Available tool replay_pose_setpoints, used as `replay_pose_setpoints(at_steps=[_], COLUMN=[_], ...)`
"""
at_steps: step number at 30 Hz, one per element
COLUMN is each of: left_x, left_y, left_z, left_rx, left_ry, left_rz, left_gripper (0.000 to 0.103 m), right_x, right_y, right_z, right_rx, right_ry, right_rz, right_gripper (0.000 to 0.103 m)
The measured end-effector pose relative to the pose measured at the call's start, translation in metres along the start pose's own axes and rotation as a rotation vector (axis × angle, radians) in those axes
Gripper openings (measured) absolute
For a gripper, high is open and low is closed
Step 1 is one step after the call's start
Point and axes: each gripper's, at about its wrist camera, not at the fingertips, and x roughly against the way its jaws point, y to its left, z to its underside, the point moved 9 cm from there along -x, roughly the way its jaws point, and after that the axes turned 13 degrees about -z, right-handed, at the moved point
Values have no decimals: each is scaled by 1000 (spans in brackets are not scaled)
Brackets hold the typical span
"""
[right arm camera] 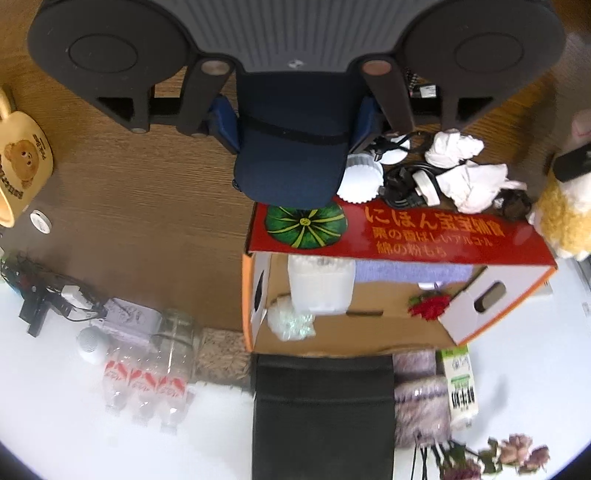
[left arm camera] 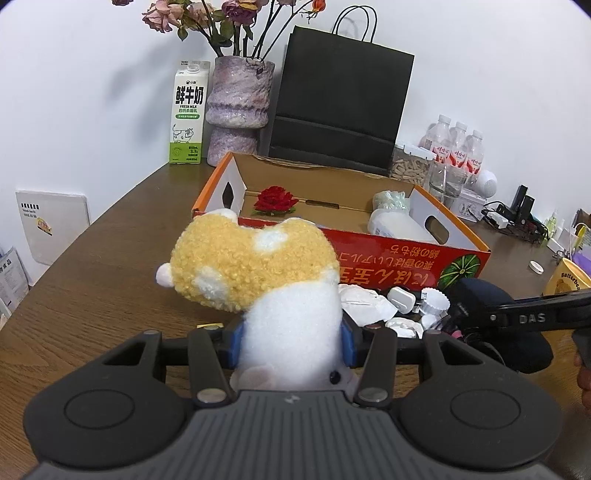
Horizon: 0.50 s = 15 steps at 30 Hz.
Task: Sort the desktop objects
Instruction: 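Lift the plush toy and navy case into the cardboard box and open both grippers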
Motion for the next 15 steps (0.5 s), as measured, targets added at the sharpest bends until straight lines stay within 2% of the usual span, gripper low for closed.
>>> replay_pose_setpoints(at_steps=[7,15], left_x=[4,9], left_y=[-3,-11], left_z=[-3,-18], left_rx=[-6,-27], left_ry=[-13,-50], left_rz=[5,11], left_gripper=[49,49], right_x=[20,38], right_y=[5,22], right_z=[-1,-20], right_rx=[3,28], right_ry=[-64,-155], right_rz=[-32,-82], right_gripper=[61,61])
